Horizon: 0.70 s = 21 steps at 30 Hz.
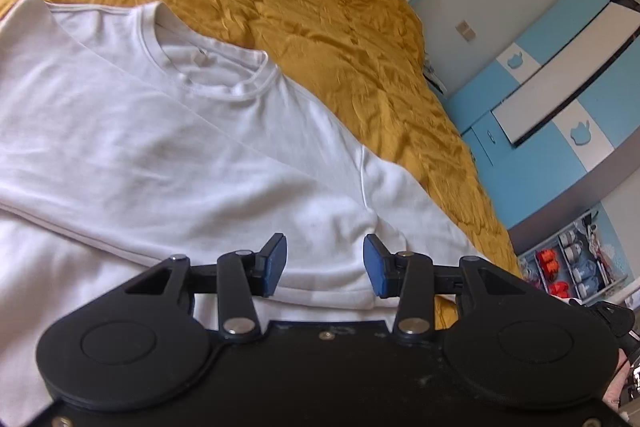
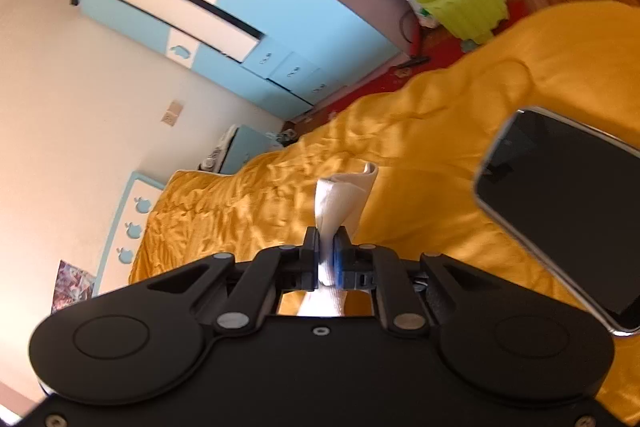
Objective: Fold small clothes
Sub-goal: 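Carry the other sleeve with the right gripper across the body and release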
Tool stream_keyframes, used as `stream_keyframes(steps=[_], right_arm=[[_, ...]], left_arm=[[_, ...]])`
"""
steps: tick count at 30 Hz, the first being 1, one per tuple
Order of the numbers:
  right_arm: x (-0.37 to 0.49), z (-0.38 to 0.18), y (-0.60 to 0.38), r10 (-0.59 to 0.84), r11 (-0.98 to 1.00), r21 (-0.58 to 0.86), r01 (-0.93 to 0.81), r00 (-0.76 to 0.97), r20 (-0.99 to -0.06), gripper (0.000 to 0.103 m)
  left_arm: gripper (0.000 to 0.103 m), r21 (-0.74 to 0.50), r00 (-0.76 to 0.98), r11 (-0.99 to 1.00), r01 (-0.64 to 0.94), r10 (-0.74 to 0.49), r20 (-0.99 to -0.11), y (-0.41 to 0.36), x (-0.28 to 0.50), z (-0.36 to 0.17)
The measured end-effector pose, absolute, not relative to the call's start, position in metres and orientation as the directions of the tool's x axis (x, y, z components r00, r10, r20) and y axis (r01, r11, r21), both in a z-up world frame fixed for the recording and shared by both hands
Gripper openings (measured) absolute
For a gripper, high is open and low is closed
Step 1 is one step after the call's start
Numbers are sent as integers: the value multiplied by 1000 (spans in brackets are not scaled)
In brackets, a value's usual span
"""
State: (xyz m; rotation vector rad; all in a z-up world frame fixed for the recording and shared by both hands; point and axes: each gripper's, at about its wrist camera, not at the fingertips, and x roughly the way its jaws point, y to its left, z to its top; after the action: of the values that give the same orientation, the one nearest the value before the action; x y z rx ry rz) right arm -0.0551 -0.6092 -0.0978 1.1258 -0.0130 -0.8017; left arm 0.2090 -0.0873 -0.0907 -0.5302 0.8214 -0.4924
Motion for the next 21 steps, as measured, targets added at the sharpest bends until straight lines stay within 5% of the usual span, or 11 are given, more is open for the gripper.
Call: stream_keyframes(steps=[6, 13, 21], right_arm=[[0, -29, -536, -453, 398, 809, 432, 860, -236, 9], [96, 15, -371, -119, 614, 772, 162, 986, -113, 9], [185, -39, -165, 283, 680, 732, -29, 932, -226, 12]], left_arm=[[43, -647, 681, 756, 96, -524, -511, -10, 191, -72], [43, -756, 744, 649, -85, -463, -481, 83, 173, -97], [43, -793, 770, 565, -228, -394, -502, 161, 162, -131]])
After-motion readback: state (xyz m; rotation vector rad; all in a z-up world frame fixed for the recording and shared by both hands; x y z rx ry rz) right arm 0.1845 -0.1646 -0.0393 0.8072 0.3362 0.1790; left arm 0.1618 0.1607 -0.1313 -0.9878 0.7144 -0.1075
